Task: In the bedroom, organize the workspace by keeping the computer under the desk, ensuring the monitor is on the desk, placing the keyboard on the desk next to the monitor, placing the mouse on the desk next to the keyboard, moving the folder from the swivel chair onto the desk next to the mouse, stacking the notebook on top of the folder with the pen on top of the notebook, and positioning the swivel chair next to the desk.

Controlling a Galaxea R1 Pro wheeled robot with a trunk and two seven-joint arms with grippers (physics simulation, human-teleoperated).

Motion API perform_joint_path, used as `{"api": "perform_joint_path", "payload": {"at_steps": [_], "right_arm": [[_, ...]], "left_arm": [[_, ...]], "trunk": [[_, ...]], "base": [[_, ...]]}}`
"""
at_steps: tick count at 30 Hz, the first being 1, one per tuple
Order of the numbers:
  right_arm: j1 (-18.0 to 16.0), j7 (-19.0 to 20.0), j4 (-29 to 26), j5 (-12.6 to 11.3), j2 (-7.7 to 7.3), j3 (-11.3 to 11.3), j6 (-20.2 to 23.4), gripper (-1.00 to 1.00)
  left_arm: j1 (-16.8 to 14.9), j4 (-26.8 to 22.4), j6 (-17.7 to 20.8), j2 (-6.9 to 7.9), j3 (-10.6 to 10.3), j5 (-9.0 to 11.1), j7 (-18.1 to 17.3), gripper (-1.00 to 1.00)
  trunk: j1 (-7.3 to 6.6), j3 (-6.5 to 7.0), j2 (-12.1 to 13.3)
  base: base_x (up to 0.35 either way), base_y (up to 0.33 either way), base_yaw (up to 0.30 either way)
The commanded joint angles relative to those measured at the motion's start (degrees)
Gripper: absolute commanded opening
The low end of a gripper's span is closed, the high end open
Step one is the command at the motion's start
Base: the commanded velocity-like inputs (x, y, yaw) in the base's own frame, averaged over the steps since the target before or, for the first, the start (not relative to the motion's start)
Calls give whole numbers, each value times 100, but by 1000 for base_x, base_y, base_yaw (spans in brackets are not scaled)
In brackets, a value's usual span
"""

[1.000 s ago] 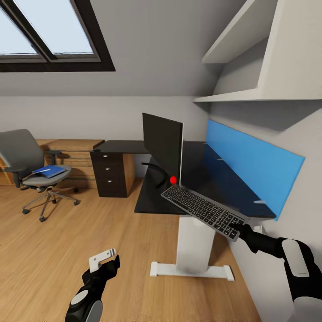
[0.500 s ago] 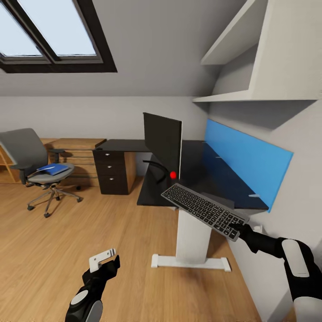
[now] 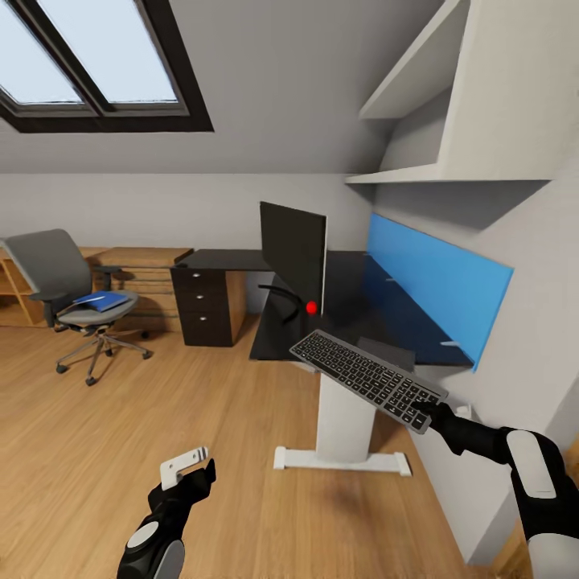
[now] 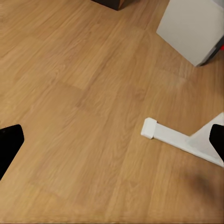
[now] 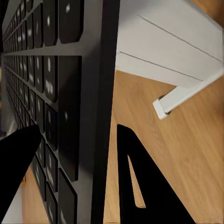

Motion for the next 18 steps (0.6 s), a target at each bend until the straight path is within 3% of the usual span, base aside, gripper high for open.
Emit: {"api": "perform_joint_path", "payload": {"at_steps": [1,8,12,18], "right_arm": [[-5,2,-2,13,1,-8,29,-100],[-5,7,-4,13,3,22,29,-100],[-6,7,-18,13,1,324,29,-100],[-6,7,-84,13,1,991,29,-100]], "left_arm": [[-4,-8,15,1,-8,51,46,100],[-4,-8,16,1,-8,54,47,100],[-3,12,17,9,1,56,57,100],[-5,102,10,19,25,51,74,100]], "trunk": [[-3,-6,-3],[-3,-6,-3],[-3,-6,-3],[-3,-6,-3]], "base": [[-288,62,0],[-268,17,0],[-54,1,0],[-9,0,0]]}}
